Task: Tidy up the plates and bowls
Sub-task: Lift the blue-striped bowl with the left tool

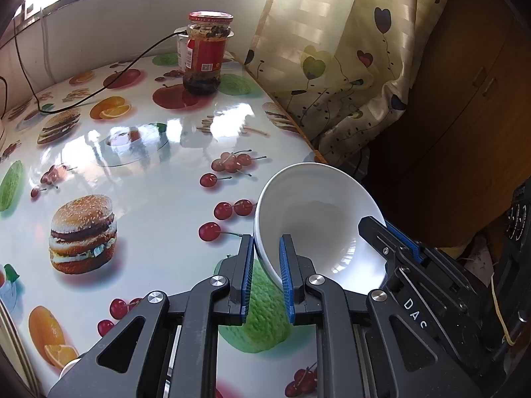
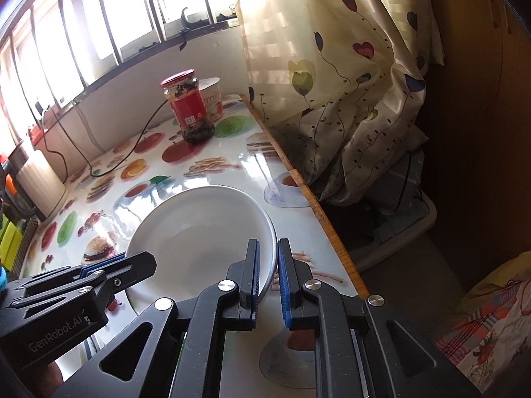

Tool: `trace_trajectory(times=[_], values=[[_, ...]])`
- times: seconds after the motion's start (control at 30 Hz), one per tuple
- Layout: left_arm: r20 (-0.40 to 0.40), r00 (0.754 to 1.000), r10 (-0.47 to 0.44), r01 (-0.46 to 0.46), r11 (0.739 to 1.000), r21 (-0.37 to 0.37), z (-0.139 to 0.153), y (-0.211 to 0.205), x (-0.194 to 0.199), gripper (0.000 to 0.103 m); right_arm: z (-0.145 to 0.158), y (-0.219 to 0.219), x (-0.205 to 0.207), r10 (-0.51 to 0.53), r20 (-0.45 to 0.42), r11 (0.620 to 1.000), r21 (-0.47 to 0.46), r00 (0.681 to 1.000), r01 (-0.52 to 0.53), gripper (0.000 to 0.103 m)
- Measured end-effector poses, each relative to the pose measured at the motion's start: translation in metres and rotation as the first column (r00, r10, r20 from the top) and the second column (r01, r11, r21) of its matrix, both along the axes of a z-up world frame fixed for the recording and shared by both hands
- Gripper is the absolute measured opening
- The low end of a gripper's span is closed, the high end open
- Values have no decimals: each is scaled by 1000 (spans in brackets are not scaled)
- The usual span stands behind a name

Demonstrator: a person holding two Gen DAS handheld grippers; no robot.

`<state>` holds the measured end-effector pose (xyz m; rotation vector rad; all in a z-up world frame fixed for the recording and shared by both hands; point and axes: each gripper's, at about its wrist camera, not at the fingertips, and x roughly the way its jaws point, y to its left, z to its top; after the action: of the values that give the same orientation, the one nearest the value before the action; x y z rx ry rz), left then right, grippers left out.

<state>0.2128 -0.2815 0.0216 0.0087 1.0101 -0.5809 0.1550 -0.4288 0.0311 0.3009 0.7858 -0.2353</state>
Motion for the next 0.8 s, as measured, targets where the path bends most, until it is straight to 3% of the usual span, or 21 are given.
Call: trace_trajectory(times=[0.8], values=[[18,1000,7,-7,1000,9,2,0,-1,15,4,-5,3,-3,4,1000,3,1000,3,11]])
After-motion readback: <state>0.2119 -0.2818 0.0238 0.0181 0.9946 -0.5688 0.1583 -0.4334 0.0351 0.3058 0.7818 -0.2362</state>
